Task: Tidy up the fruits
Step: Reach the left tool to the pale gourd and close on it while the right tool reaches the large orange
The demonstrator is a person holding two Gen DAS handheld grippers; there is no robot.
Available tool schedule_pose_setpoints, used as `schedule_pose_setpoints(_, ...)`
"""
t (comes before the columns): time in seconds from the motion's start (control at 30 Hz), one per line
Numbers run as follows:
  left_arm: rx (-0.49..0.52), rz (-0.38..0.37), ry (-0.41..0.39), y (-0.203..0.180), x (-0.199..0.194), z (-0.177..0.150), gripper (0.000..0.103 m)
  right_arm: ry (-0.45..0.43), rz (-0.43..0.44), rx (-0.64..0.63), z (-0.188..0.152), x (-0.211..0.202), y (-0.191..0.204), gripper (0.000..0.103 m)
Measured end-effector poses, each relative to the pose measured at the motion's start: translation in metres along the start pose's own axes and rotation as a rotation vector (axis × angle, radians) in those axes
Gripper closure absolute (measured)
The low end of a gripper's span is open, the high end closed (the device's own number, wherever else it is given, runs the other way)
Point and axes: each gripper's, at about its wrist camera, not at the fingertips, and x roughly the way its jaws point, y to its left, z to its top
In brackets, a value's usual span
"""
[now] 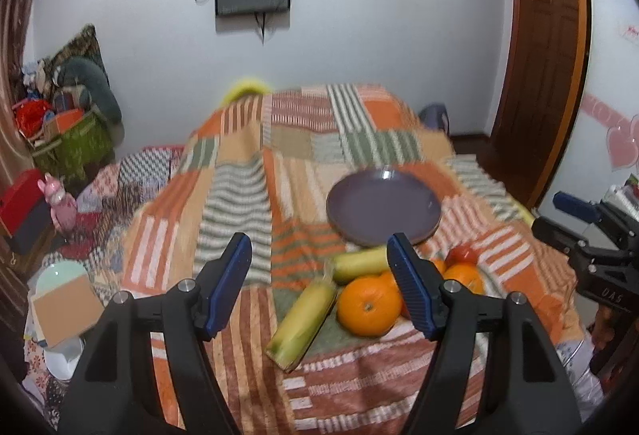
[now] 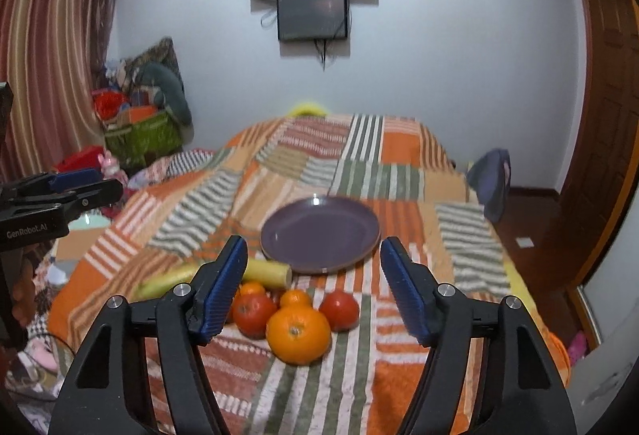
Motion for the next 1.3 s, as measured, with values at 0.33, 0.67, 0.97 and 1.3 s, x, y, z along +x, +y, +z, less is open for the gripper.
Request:
schedule_pose_setpoints(0.33,0.004,-0.008,0.216,0.021,0.071,-0.033,0.032,0.175,0.046,0.004,-0.022,0.041,-0.002,0.037)
schedule_pose_setpoints(0.67,-0.007,-0.066,0.367,0.032,0.12,-0.059,0.032,0.295,0.088,0.023,-0.043,0.07,-0.002,0.034)
schedule_pose_setpoints(0.97,-0.006,-0.091,0.421,0.031,0.147,-0.075,0.032,0.356,0.099,0.018,-0.054,0.091,0.0,0.033)
schedule_pose_setpoints(1.3,-0.029,-0.115,0.419,0.031,0.157,-0.068,0.051,0.379,0.117,0.027,-0.06,0.102,0.001,0.033)
